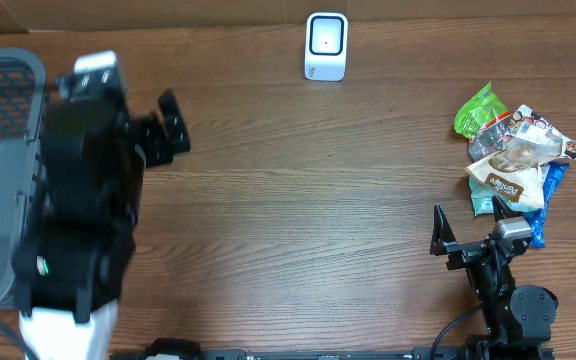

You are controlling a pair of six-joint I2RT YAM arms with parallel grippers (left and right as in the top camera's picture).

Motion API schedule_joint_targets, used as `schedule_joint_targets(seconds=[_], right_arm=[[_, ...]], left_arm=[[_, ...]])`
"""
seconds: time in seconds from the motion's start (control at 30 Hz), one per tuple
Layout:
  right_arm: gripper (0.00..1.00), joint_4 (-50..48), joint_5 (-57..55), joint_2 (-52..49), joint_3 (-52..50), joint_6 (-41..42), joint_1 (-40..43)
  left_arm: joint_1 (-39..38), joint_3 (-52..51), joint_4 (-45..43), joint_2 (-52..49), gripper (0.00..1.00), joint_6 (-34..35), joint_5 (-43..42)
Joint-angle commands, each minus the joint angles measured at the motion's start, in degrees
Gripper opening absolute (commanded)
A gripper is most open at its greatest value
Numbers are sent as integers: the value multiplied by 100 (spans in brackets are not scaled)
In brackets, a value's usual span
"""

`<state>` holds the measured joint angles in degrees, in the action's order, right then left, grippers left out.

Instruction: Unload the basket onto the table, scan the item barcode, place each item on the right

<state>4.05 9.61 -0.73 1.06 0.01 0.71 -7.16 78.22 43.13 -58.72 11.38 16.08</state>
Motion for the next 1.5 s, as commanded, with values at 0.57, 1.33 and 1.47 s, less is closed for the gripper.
schedule_joint_targets(seconds=[0.57, 1.33, 1.47], right_arm=[[100, -33, -59, 57, -61, 13, 22], [100, -31, -59, 57, -61, 13, 22], [100, -33, -59, 57, -61, 13, 22]], left_arm=[[278, -6502, -4148, 4439, 100, -2079, -1585], [538, -7794, -3871, 5858, 99, -2208, -1572], [538, -7794, -3871, 5847, 100, -2210, -1572]])
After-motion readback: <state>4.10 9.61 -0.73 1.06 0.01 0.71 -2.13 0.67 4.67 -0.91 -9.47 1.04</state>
